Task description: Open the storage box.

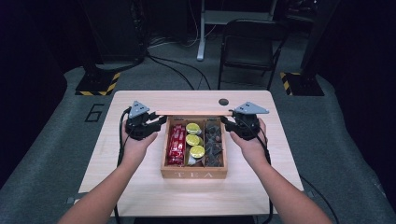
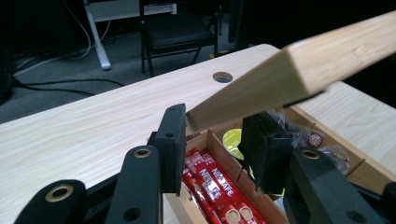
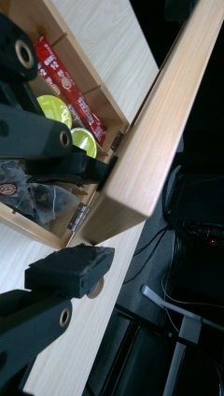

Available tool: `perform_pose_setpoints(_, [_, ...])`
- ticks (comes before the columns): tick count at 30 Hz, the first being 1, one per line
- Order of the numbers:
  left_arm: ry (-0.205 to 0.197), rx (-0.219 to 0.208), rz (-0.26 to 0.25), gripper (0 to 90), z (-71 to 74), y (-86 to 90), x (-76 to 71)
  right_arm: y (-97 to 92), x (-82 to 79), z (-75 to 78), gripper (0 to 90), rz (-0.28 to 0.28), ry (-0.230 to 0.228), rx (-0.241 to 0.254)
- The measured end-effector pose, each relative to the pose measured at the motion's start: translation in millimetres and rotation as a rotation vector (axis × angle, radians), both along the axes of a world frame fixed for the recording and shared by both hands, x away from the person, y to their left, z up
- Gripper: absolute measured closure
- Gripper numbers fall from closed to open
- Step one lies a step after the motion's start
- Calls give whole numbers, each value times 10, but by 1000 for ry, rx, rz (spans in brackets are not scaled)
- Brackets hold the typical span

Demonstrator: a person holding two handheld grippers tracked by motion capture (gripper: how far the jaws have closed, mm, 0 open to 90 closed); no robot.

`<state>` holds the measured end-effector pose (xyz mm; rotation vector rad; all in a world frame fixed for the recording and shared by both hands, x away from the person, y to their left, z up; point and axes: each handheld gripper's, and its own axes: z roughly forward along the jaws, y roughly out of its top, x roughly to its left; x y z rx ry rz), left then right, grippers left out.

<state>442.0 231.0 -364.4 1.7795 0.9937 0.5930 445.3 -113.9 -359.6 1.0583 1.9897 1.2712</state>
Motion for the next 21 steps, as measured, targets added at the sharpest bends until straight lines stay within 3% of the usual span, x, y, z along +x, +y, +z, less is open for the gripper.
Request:
perform_pose_setpoints(8, [8,3,4,613,53,-4,65,10,122,-21,581,-8,16,-4])
perform_pose_setpoints(15, [-5,17,11,627,73,-13,113,-14,222,-11,580,-15,52,52])
perform_pose_setpoints(21, [-16,3,13,629,68,-7,151,-4,252,1,591,-23,50,46])
